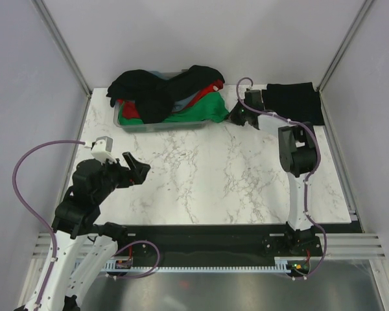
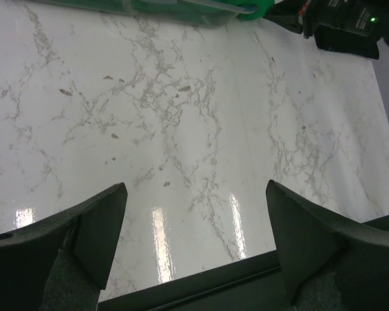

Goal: Fold and stack the t-shirts

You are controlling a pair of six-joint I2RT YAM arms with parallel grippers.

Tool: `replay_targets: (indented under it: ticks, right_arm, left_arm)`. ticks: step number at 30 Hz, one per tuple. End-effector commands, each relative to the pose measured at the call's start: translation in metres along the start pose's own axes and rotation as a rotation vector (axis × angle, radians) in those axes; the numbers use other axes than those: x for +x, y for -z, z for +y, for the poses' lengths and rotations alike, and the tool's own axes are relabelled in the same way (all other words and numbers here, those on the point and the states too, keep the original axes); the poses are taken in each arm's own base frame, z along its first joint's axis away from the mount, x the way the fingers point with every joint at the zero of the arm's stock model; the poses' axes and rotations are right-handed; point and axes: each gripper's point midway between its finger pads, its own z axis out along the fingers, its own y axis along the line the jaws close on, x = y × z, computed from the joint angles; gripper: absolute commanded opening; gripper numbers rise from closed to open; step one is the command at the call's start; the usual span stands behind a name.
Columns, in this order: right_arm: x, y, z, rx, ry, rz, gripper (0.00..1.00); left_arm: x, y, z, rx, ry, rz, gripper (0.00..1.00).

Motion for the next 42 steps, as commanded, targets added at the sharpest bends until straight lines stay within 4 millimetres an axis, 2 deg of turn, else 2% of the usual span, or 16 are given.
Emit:
replay_targets:
  ticks: [1, 7, 8, 10, 11, 13, 18, 24, 25, 26, 27, 28, 30, 32, 34, 42]
  right_arm:
    - [-0.081, 0.083, 0.075, -0.097, 0.113, -0.205, 0.00]
    - [-0.157, 0.215, 0.183, -0.218, 0.212, -0.423, 0.00]
    - [-0.181, 0.258, 0.220, -0.285, 0.241, -0.509, 0.00]
    - [-0.195, 0.308, 0.248, -0.313, 0.274, -0.574, 0.00]
    - [-0.214, 0.368, 0.283, -0.388, 0.305, -0.693, 0.00]
    - [-0.223, 0.444, 0.314, -0.470, 0.321, -0.815, 0.00]
    - [-0.213, 0.543, 0.320, -0.515, 0.329, -0.973, 0.00]
    - [-0.188, 0.498, 0.238, -0.210, 0.285, -0.875, 0.03]
    - [-0.171, 0.458, 0.205, -0.128, 0.260, -0.777, 0.09]
    - [-0.156, 0.444, 0.189, -0.102, 0.229, -0.726, 0.18]
    - [-0.139, 0.453, 0.183, -0.122, 0.225, -0.717, 0.54]
    - [-0.109, 0.413, 0.147, -0.062, 0.207, -0.602, 0.70]
    - [-0.077, 0.412, 0.120, -0.026, 0.182, -0.555, 0.98]
    - [-0.043, 0.389, 0.073, 0.089, 0.171, -0.463, 0.98]
    - [-0.018, 0.388, 0.055, 0.102, 0.171, -0.420, 0.98]
    - [0.073, 0.375, 0.029, -0.035, 0.117, -0.243, 0.98]
  left_arm:
    - [-0.011, 0.002, -0.001, 0.007, -0.023, -0.056, 0.95]
    - [-0.012, 0.002, 0.000, -0.001, -0.023, -0.061, 0.94]
    - [-0.012, 0.002, 0.001, -0.003, -0.021, -0.061, 0.94]
    - [-0.012, 0.002, 0.001, -0.003, -0.022, -0.064, 0.94]
    - [-0.013, 0.003, 0.001, -0.004, -0.022, -0.066, 0.94]
    - [-0.013, 0.003, 0.001, -0.006, -0.022, -0.069, 0.94]
    - [-0.013, 0.003, 0.002, -0.011, -0.018, -0.068, 0.94]
    - [-0.011, 0.000, 0.006, -0.032, -0.014, -0.058, 0.94]
    - [-0.010, -0.001, 0.007, -0.040, -0.008, -0.054, 0.94]
    - [-0.010, -0.003, 0.012, -0.068, -0.004, -0.052, 0.94]
    - [-0.009, -0.004, 0.015, -0.086, 0.002, -0.048, 0.95]
    - [-0.008, -0.007, 0.017, -0.100, 0.009, -0.040, 0.95]
    - [-0.005, -0.015, 0.023, -0.139, 0.013, -0.008, 0.97]
    - [-0.002, -0.028, 0.029, -0.177, 0.009, 0.038, 0.98]
    - [-0.013, -0.038, 0.039, -0.251, -0.017, 0.030, 1.00]
    - [-0.059, -0.142, 0.092, -0.502, 0.011, 0.184, 1.00]
